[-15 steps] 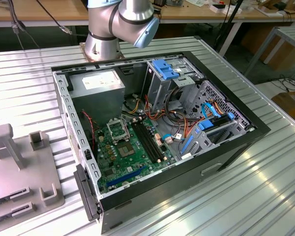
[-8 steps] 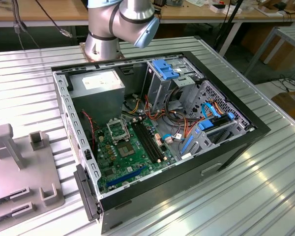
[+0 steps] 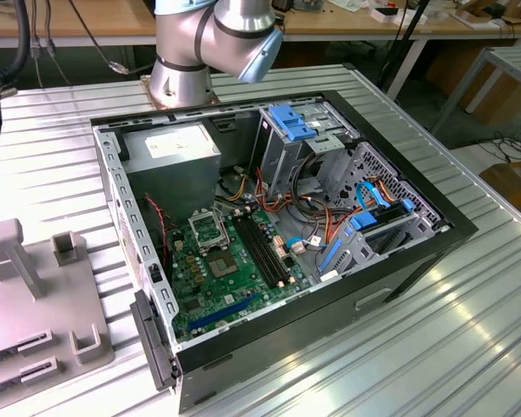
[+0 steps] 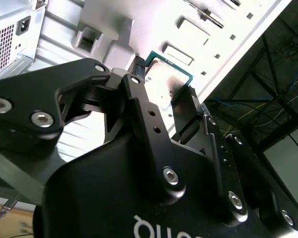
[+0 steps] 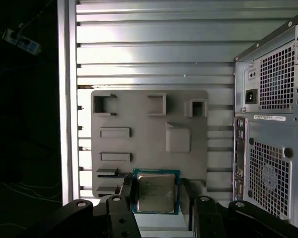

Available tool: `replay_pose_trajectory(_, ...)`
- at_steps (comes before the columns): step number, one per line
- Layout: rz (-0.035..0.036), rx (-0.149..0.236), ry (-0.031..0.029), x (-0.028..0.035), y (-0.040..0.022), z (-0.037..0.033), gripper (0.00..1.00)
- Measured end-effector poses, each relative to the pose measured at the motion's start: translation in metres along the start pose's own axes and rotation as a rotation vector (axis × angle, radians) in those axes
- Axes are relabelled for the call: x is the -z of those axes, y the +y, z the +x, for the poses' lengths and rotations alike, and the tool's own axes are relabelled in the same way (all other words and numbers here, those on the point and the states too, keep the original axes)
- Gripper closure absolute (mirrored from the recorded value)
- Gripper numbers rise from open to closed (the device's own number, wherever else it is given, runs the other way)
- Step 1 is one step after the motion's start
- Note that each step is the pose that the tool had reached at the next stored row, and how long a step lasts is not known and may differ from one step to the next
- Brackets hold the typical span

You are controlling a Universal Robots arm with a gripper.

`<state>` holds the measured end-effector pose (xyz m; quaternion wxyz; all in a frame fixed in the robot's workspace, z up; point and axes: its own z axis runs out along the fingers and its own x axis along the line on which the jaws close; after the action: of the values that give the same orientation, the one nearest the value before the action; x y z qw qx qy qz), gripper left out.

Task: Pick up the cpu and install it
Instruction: 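Pick up the cpu and move it towards the insertion slot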

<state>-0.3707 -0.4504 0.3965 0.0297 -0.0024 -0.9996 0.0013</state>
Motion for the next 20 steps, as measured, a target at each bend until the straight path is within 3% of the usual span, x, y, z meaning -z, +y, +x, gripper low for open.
replay_pose_trajectory(10, 0.0, 0.0, 0.0, 0.0008, 0.0001, -0.014, 0.53)
replay_pose_trajectory(20, 0.0, 0.0, 0.0002, 0.0021, 0.0002, -0.0347, 0.53)
